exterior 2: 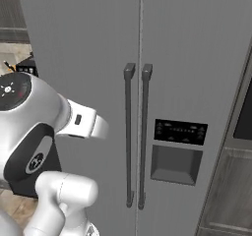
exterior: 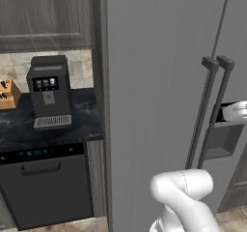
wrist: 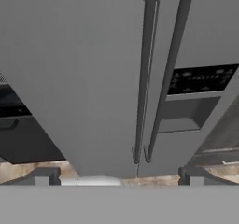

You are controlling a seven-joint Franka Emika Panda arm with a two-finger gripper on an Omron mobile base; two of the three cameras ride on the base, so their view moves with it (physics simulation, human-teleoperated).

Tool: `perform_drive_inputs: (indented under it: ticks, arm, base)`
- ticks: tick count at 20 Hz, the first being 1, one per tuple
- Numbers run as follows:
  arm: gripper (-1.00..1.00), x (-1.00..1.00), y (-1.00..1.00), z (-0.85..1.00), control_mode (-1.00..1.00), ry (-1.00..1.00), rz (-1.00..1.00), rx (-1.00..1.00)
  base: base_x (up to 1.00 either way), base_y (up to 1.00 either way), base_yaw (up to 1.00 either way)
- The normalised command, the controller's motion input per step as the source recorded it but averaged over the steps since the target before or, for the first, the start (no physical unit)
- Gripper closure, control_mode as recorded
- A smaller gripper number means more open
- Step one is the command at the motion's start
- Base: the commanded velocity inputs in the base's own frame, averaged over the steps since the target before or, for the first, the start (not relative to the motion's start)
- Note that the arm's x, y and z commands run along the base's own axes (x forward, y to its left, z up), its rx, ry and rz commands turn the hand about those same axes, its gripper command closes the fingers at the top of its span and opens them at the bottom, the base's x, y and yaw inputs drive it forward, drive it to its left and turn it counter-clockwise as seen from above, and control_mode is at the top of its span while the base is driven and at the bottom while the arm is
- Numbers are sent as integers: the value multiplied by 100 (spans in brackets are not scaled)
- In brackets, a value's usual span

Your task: Open the freezer door, pick up the ice cube tray from the freezer, and place it on the dining counter.

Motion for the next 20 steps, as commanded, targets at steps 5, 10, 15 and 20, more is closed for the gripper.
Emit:
perform_drive_inputs:
  ticks: [5,10,15,20]
  arm:
    - [-100,0,-24,0,-100,-8,0,0]
    - [-100,16,-21,0,-100,-15,0,0]
    - [-100,17,-13,-5,-100,-21,0,0]
    - [-100,18,-4,-10,-100,-23,0,0]
  base:
    - [0,0,0]
    - [0,0,0]
    - [0,0,0]
    - [0,0,0]
